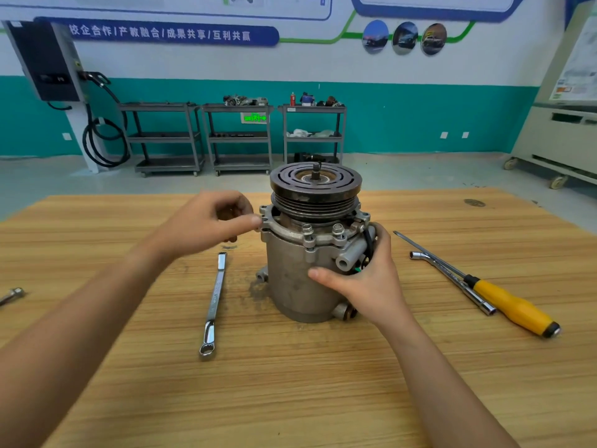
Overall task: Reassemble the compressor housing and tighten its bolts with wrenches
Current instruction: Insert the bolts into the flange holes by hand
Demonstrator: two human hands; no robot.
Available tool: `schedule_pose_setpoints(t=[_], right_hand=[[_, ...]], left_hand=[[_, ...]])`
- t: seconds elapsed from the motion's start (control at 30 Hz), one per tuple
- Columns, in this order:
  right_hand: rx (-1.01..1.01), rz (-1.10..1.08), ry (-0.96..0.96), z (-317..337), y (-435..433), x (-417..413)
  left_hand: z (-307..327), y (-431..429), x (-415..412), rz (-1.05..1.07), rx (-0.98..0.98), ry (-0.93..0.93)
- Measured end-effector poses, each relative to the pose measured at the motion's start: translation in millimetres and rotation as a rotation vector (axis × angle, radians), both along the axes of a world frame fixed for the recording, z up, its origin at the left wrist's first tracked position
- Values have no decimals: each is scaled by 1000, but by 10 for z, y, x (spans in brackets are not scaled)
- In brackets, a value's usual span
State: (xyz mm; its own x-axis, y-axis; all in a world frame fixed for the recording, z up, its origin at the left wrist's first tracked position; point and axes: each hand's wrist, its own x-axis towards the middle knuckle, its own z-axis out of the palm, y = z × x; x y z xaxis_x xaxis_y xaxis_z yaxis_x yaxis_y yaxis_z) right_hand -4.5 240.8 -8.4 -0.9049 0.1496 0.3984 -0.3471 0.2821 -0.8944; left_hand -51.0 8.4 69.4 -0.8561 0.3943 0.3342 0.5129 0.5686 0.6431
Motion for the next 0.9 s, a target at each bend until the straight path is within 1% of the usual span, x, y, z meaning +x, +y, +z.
schedule_pose_setpoints(t=[0.03,0.07,0.1,0.13,0.2,0.3,0.43,0.47,0.5,0.6,0.77,0.87,0.9], right_hand=[[-1,0,5,-2,-3,-1],[-3,0,9,-2,-5,-2],[-5,2,11,-1,-5,-2],[-7,2,12,0,-5,-2],[-7,3,16,-3,-2,-1],[3,5,18,-6,6,-3],[4,6,18,-5,10,-10],[6,6,18,-4,10,-9],[9,4,17,-3,8,-7],[15,-21,2,11,-3,1],[31,-44,8,7,-6,6],[37,-5,5,-38,36,15],[29,16,-1,-40,53,23]], left_hand=[[-113,48,56,38,167,51],[-214,128,97,71,291,102],[-300,219,116,109,354,153],[-372,310,121,153,355,205],[-471,414,107,201,284,289],[-465,304,93,141,172,326],[-356,78,84,42,-149,338],[-337,59,85,35,-176,334],[-323,58,92,35,-160,316],[-306,119,126,50,-23,223],[-364,317,163,176,86,143],[-435,299,205,233,256,0],[-462,237,224,260,251,-56]])
